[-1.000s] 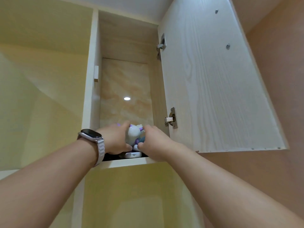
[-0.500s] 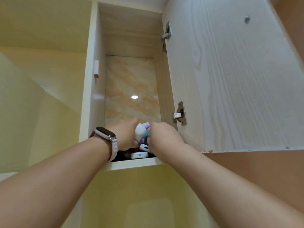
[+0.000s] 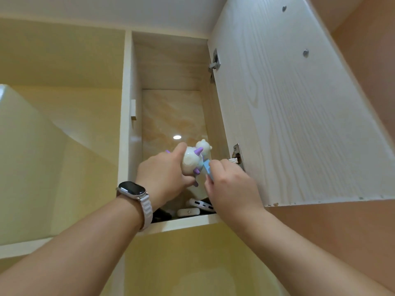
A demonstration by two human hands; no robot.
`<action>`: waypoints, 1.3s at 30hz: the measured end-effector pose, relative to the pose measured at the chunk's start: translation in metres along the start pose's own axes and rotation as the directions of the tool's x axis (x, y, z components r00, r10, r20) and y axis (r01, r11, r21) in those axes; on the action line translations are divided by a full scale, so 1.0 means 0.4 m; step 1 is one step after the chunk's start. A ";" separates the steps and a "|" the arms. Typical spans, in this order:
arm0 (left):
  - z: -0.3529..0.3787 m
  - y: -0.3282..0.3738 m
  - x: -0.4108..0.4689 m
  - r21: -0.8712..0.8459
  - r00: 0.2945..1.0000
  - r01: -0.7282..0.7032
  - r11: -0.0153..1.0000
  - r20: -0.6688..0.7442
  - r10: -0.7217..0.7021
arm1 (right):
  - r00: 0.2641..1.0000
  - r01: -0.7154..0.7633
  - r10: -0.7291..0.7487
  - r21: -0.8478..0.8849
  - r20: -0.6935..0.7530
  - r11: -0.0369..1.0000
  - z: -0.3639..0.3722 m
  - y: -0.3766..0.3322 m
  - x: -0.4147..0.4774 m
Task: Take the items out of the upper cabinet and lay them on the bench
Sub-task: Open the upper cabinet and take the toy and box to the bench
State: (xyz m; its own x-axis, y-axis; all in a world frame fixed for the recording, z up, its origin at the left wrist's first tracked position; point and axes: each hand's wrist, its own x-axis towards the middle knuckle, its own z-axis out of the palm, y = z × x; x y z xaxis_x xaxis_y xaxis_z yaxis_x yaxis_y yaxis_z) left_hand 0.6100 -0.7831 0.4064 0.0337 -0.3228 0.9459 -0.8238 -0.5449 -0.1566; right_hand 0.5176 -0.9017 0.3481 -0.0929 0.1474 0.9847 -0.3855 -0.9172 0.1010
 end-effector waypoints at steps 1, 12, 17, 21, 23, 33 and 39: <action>-0.012 0.005 -0.006 -0.052 1.000 -0.001 0.999 -0.026 -0.001 | 0.999 -0.016 0.016 0.020 -0.029 1.000 -0.012 0.004 -0.007; -0.109 0.012 -0.138 -0.512 0.944 -0.002 0.859 -0.285 -0.167 | 0.829 -0.505 0.546 0.578 0.119 0.641 -0.164 -0.039 -0.084; -0.145 0.058 -0.225 -0.837 0.923 0.025 0.547 -0.191 -0.334 | 0.737 -0.587 0.548 0.776 0.395 0.231 -0.202 -0.071 -0.120; -0.140 0.098 -0.287 -0.929 0.908 0.054 0.365 -0.106 -0.406 | 0.708 -0.585 0.508 0.811 0.491 0.032 -0.217 -0.090 -0.143; -0.138 0.116 -0.317 -0.964 0.893 0.087 0.251 -0.036 -0.448 | 0.681 -0.588 0.505 0.807 0.531 -0.056 -0.223 -0.097 -0.162; -0.147 0.138 -0.433 -0.975 0.869 0.122 -0.187 0.196 -0.455 | 0.599 -0.700 0.540 0.715 0.592 -0.008 -0.282 -0.169 -0.240; -0.164 0.104 -0.513 -0.907 0.880 0.185 -0.378 0.324 -0.346 | 0.487 -0.774 0.624 0.632 0.611 -0.015 -0.334 -0.234 -0.273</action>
State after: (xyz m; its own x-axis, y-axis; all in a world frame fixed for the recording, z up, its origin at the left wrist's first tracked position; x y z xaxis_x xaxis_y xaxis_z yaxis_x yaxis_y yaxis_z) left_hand 0.5318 -0.6889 0.2244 0.4983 -0.3462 0.7949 -0.1960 0.8481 0.4922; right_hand 0.4411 -0.7825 0.2122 0.2753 -0.7266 0.6295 0.6581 -0.3349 -0.6743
